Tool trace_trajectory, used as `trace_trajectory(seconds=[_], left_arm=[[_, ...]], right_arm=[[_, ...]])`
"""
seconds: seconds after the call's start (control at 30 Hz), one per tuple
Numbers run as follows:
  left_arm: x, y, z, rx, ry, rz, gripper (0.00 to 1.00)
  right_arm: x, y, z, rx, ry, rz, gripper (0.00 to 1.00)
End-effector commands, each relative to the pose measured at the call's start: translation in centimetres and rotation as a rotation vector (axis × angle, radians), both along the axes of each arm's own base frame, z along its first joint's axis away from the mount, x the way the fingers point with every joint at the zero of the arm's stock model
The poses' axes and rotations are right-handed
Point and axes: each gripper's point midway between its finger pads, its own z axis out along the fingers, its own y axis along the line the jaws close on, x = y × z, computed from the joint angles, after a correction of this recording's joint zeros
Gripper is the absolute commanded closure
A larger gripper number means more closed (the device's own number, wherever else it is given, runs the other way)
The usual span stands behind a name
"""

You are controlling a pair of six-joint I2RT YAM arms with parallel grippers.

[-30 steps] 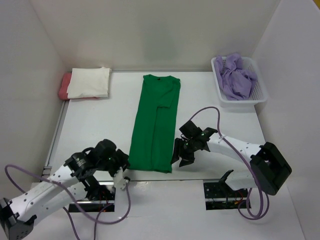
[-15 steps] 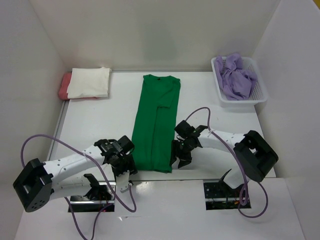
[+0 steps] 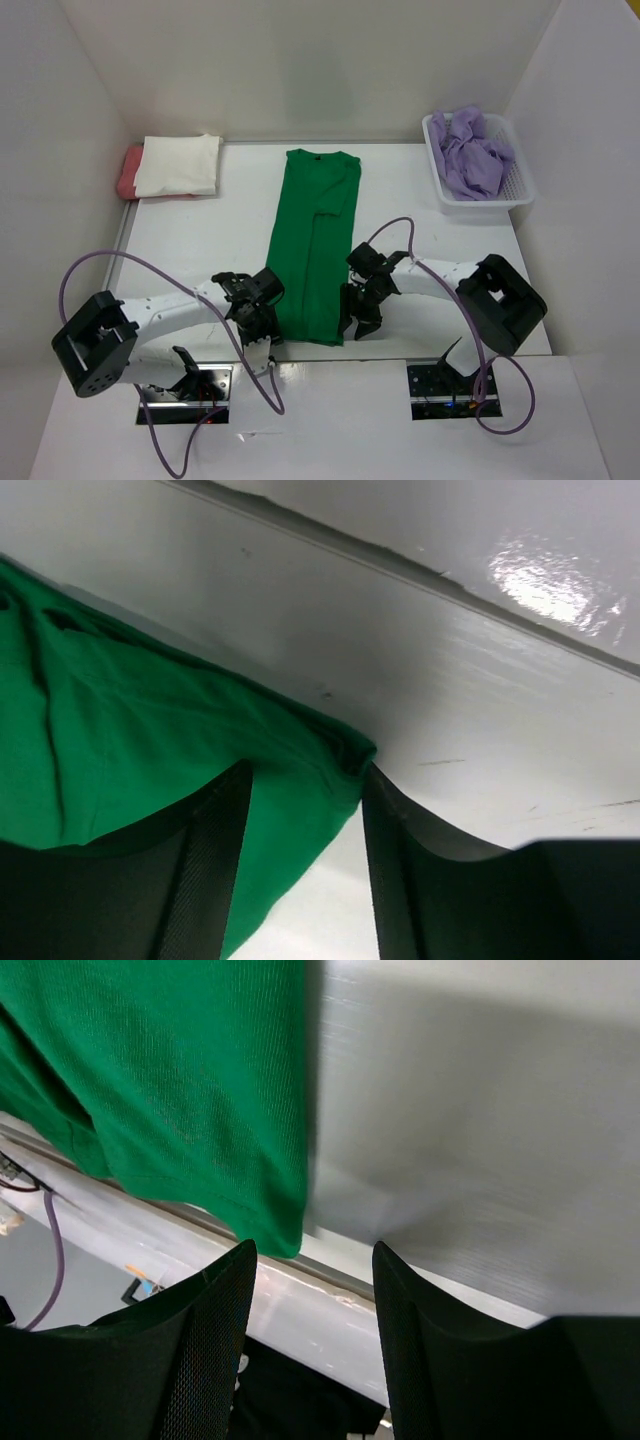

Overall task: Fold and stack the t-shirts
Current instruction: Grab the bottom of the folded rectangular tshirt with both arms

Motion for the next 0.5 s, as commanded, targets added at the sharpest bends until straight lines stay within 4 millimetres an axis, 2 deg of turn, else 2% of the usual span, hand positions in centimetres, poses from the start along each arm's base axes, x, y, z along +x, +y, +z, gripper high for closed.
trace_trajectory(seconds=[0.0, 0.13, 0.27, 0.3, 0.37, 0.43, 0.47], left_arm=[[-0.6, -0.6, -0.3, 0.002, 0.035, -0.046, 0.44], [-0.9, -0.7, -0.5, 0.007, 0.039, -0.064, 0.45], [-0.9, -0.7, -0.5, 0.007, 0.039, -0.064, 0.74], [-0.9, -0.7, -0.5, 0.007, 0.039, -0.064, 0.85], [-0.9, -0.7, -0.5, 0.009, 0.042, -0.054, 0.92], [-0.4, -1.1, -0.2, -0.014, 0.024, -0.032, 1.00], [-0.7, -0.8, -0.5, -0.005, 0.035, -0.015, 1.00]], right_arm=[[0.1, 0.6, 0.2, 0.033, -0.007, 0.028, 0.44], [-0.5, 1.3, -0.4, 0.040, 0.025, 0.031, 0.44], [-1.0, 2.5, -1.0, 0.004, 0.057, 0.052, 0.46], [-1.2, 2.6, -1.5, -0.009, 0.070, 0.061, 0.46], [-1.3, 3.1, -1.4, -0.013, 0.080, 0.049, 0.46], [-1.4, 3.0, -1.9, -0.033, 0.095, 0.018, 0.51], [-1.4, 3.0, -1.9, -0.034, 0.099, 0.010, 0.59]])
